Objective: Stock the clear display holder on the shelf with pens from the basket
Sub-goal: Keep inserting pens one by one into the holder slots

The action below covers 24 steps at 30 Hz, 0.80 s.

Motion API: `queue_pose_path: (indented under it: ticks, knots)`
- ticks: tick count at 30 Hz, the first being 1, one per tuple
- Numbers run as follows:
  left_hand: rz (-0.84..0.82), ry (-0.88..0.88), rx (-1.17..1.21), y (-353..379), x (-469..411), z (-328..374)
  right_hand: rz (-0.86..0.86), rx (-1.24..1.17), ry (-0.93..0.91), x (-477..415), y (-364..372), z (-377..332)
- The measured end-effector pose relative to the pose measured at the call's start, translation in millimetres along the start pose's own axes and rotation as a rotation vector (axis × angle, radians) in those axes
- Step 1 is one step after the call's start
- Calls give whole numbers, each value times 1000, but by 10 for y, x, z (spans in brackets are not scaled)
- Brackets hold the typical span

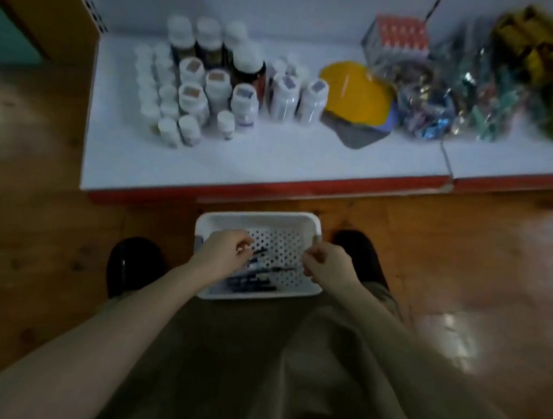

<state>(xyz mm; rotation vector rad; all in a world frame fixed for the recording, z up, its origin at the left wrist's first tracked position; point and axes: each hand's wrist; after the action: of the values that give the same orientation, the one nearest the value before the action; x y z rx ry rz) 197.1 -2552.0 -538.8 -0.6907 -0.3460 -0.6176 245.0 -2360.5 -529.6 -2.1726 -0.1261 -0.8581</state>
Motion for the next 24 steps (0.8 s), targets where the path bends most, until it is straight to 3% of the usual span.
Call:
queue_pose_path:
  ticks: [4, 12, 18, 24]
  knots:
    - [-122, -59, -153, 292, -323, -496, -119, 228, -10, -393, 446, 170]
    - [-178, -14, -569, 545, -759, -1009, -245, 770, -101, -1037, 854, 285]
    - [-206, -73, -391, 607, -839, -1070, -251, 951, -184, -1034, 874, 249]
    - [-294, -89, -364, 630, -828, -1022, -224, 893, -233, -984, 673, 120]
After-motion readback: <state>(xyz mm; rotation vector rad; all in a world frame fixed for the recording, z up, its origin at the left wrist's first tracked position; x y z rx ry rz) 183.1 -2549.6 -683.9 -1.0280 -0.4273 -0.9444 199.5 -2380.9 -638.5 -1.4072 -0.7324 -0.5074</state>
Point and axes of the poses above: each hand's wrist, its own x-axis away from the middle knuckle, its own y-axis out of the palm, z = x × y, and after that the axes turned 10 degrees about x, right-handed
